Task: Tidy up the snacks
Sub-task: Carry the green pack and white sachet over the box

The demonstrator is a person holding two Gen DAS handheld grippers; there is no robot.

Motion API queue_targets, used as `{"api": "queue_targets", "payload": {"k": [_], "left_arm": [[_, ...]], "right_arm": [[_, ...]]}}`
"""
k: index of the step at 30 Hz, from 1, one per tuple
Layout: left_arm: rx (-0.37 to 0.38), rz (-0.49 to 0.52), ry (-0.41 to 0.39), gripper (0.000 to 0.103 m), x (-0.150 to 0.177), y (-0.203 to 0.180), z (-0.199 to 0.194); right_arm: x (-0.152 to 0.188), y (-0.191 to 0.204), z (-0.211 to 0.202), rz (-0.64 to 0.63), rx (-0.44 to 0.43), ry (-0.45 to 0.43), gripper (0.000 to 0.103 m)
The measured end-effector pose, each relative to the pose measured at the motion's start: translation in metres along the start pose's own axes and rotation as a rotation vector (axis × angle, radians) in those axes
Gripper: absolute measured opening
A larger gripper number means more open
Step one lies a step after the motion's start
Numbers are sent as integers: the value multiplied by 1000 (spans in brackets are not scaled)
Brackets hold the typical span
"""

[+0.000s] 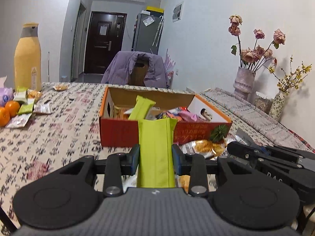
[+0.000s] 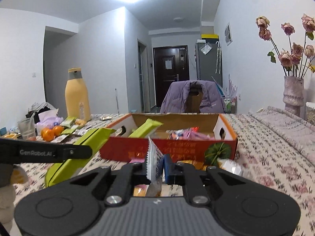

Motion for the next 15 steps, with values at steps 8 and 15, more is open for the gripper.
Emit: {"api": "queue_targets", "payload": {"k": [8, 15], "left_arm": [[-31, 20, -47, 35, -43, -7, 5], [-41, 31, -50, 35, -70, -11, 16]], "right_arm": [[-39, -21, 19, 19, -1, -32, 11], [-59, -40, 36, 43, 2, -27, 11]]}}
Point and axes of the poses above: each gripper's, at about its wrist camera, not at the fingertips, and z roughly the way its jaws point, y to its left, x to its underside, the point moved 5 cm from there along z, roughly the way its jaws point, and after that the axes turned 13 degrees about y, right-handed, at the moved point
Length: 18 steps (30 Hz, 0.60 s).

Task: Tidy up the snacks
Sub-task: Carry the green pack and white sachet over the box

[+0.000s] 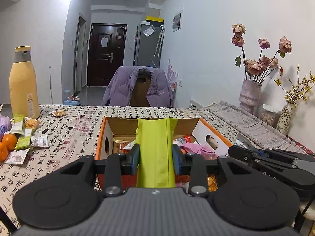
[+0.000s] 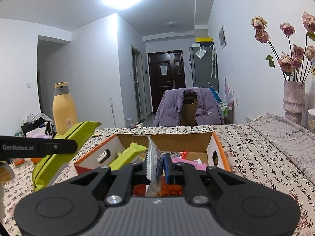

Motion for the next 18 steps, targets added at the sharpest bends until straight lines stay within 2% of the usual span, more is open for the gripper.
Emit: {"api": "queue_targets", "payload": {"k": [9, 18], "left_arm": [[-1, -29, 33, 35, -33, 10, 32], [-78, -64, 115, 35, -75, 18, 96]], "right_arm": [[-30, -24, 30, 10, 14, 20, 11], [-66, -46, 84, 66, 34, 81, 11]]}}
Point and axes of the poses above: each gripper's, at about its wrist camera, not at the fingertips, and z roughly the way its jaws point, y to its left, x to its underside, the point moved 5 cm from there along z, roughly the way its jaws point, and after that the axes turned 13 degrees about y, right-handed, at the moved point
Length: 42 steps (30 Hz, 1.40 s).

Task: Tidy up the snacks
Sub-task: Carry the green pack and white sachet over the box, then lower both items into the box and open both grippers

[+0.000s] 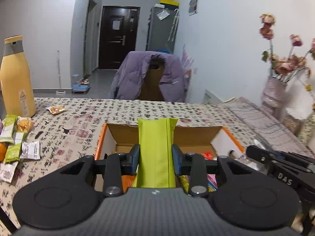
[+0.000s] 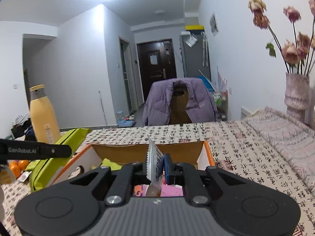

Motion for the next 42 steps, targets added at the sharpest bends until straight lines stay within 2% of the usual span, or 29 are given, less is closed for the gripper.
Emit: {"api": "queue_targets", "payload": {"k": [4, 10, 11, 12, 13, 14, 15, 16, 17, 18, 20, 22, 36, 42], "left_arm": [[-43, -25, 14, 35, -9, 3, 25], [-98, -27, 52, 37, -1, 3, 56], [-103, -26, 52, 39, 1, 3, 57], [-102, -20, 50, 49, 2, 3, 58], [-104, -9, 41, 63, 4, 3, 56], [-110, -2, 32, 72, 5, 3, 55], [-118, 1, 16, 87, 6, 4, 52], [-125, -1, -1, 95, 7, 5, 49], [-130, -7, -10, 99, 8, 6, 46], [-125, -15, -16, 103, 8, 8, 43], [-104, -27, -24, 103, 12, 12, 37], [-99, -35, -32, 103, 18, 16, 31], [-50, -71, -54, 103, 75, 49, -15], [-40, -96, -39, 103, 107, 63, -28]], "right_arm": [[-5, -6, 27, 32, 23, 51, 11], [4, -14, 60, 87, 41, 110, 13], [6, -15, 62, 90, 40, 118, 16], [8, -15, 64, 92, 36, 126, 19], [9, -16, 65, 93, 28, 134, 20], [11, -16, 65, 91, 22, 143, 30], [13, -17, 65, 93, 26, 148, 50], [14, -18, 64, 94, 35, 150, 62], [15, -18, 62, 93, 42, 149, 81], [17, -18, 60, 88, 41, 146, 92], [20, -17, 55, 67, 42, 146, 95], [24, -15, 49, 41, 53, 147, 103], [60, -1, -22, -93, 90, 68, 103], [89, 5, -45, -166, 99, 84, 103]]}}
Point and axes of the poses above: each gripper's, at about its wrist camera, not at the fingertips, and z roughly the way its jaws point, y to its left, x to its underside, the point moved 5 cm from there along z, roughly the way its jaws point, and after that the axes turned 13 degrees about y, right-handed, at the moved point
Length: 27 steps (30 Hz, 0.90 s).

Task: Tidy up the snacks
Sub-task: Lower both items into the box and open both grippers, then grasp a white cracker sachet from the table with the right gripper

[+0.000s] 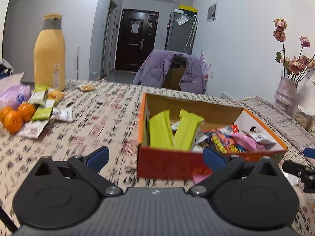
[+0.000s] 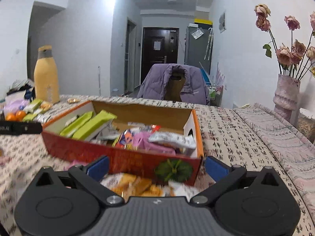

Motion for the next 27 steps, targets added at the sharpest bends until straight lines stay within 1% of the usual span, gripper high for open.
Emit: {"api": "queue_targets", "payload": {"k": [4, 6, 10, 13, 15, 20, 23, 27], "left_arm": [[0, -15, 7, 103, 16, 5, -4], [-11, -4, 9, 103, 24, 5, -4], [-27, 22, 7, 103, 34, 5, -3], [-16, 29, 1, 103, 38, 4, -2], [-13, 39, -5, 103, 41, 1, -2], [-33, 90, -24, 103, 46, -7, -1], [-31, 92, -30, 103, 47, -7, -2], [-20, 79, -17, 103, 46, -5, 0]], "right_arm": [[18, 2, -4, 8, -4, 19, 103], [26, 1, -5, 26, -16, 31, 103], [40, -3, -6, 50, -13, 50, 103], [46, -7, -5, 56, 13, 53, 103], [47, -10, -5, 63, 34, 53, 103], [47, -16, -4, 92, 31, 78, 103], [44, -21, 0, 105, 45, 94, 103], [38, -31, 7, 130, 55, 110, 102]]}}
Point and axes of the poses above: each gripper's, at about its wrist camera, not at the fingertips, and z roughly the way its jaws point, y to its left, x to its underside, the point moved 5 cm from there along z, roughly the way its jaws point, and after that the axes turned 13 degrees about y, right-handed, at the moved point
